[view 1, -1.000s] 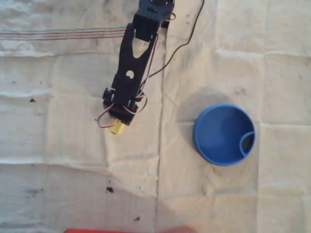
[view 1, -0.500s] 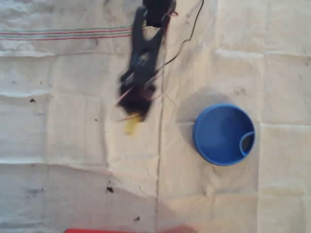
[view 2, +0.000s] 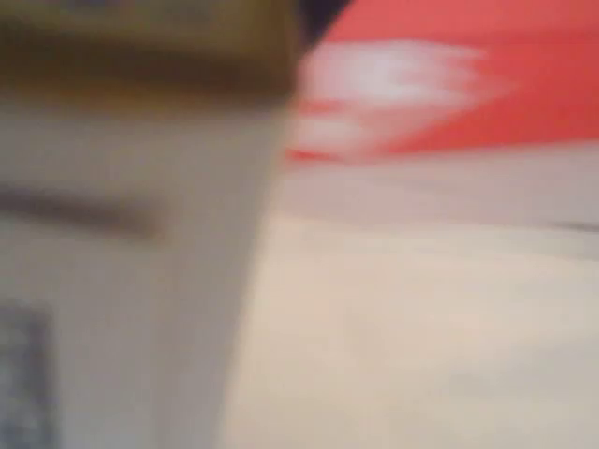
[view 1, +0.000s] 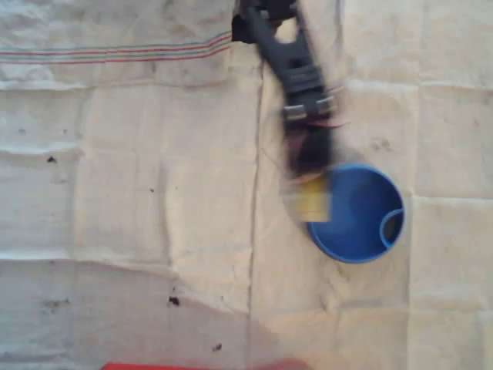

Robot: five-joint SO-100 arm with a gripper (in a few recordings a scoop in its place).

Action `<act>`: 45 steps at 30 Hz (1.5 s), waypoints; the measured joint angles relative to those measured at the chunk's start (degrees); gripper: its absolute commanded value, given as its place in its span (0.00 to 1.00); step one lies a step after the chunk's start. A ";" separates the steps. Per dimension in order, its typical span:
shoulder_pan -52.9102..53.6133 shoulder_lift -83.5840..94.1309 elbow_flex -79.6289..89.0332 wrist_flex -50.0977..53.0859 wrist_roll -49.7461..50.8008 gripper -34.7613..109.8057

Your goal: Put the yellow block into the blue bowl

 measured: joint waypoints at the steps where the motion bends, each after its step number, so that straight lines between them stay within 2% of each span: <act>1: -1.05 -0.70 0.00 -1.58 0.35 0.24; 14: -2.90 -12.92 0.00 -13.80 0.44 0.25; 21: -2.90 -13.54 0.00 -14.33 0.44 0.41; 24: -2.90 -13.54 0.00 -14.33 0.44 0.44; 30: -2.90 -13.45 0.00 -11.25 0.44 0.38; 37: -2.90 -2.37 0.00 0.18 1.93 0.22; 40: -2.90 3.78 0.00 4.39 5.45 0.25; 45: -2.90 12.83 0.00 10.02 11.60 0.24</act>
